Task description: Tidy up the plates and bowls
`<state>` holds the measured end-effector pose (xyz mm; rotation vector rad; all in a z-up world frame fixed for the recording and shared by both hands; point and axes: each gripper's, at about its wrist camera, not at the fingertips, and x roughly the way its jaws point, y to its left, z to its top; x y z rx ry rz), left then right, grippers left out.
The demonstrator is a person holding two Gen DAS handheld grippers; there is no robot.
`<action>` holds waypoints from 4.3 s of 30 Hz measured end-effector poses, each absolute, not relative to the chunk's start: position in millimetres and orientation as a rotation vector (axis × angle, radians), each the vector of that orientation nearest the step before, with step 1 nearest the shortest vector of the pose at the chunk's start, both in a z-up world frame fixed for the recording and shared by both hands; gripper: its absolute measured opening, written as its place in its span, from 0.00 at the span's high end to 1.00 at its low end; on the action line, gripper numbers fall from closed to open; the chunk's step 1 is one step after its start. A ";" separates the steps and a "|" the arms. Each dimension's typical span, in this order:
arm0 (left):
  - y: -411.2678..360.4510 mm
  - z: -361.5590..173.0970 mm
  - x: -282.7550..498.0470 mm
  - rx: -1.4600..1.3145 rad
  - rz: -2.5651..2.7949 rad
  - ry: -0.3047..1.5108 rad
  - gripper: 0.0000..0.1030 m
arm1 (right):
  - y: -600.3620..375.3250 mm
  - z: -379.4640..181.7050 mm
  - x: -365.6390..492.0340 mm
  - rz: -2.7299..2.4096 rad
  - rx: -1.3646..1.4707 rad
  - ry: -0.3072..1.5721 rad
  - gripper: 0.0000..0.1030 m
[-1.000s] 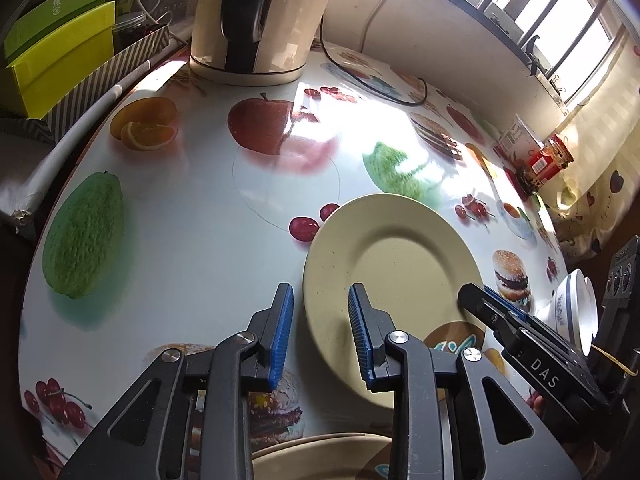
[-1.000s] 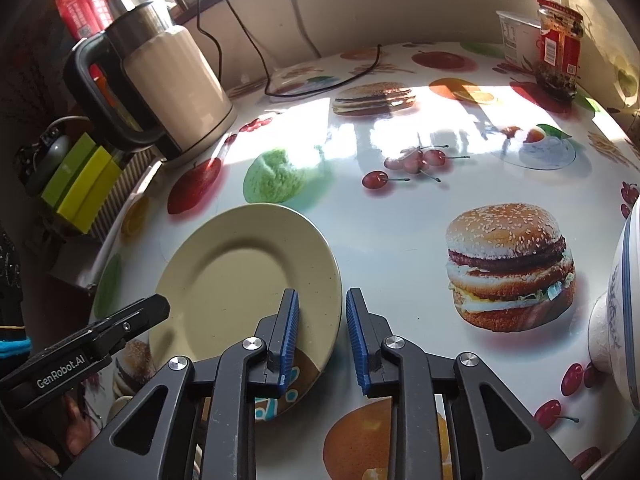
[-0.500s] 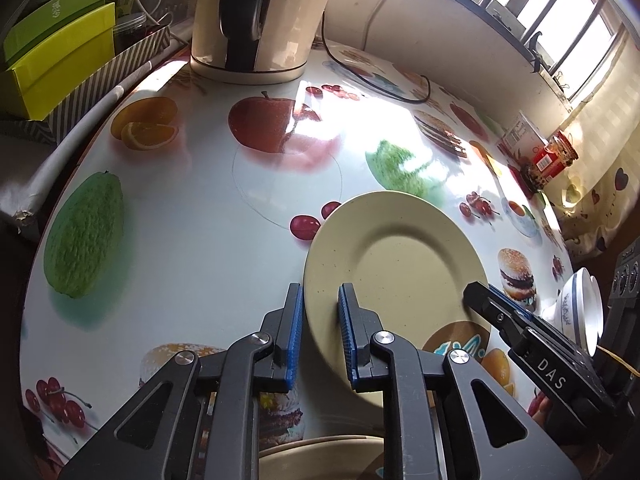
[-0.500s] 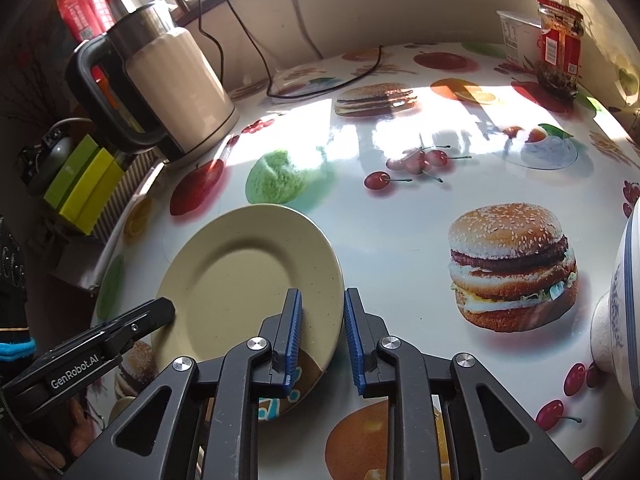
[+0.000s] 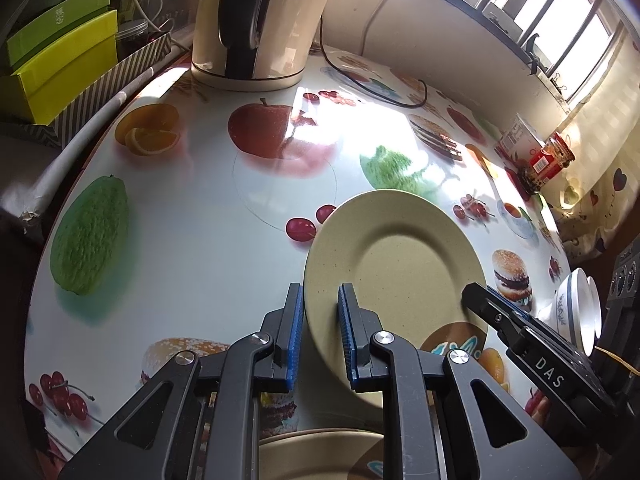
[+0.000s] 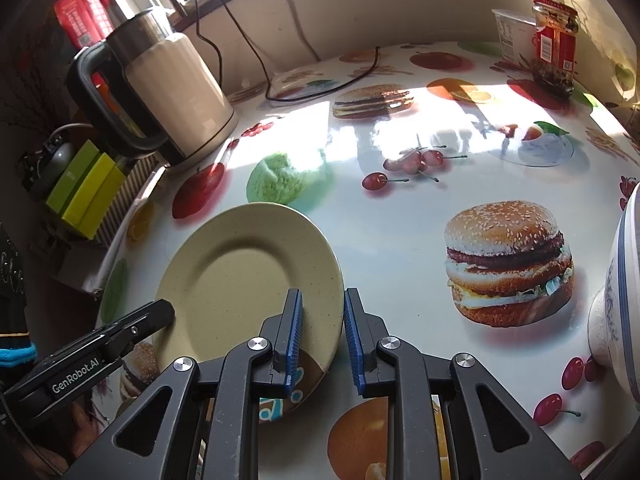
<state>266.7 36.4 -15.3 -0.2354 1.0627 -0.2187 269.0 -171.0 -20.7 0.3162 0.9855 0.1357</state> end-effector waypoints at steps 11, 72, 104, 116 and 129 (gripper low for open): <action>40.1 -1.6 253.1 -0.238 -0.215 1.030 0.82 | -169.5 -5.4 259.1 0.155 0.319 0.963 0.80; 93.5 2.7 116.5 -0.291 -0.089 0.973 0.82 | -111.0 9.3 145.8 0.325 0.188 0.959 0.80; 101.4 -14.6 101.7 -0.303 -0.069 0.999 0.82 | -97.2 -2.0 130.6 0.331 0.142 0.983 0.78; 98.6 4.3 96.2 -0.302 -0.099 0.955 0.66 | -105.9 12.3 123.5 0.332 0.167 0.941 0.64; 45.3 49.9 96.6 -0.213 -0.217 0.844 0.56 | -161.7 58.1 104.1 0.211 0.206 0.834 0.48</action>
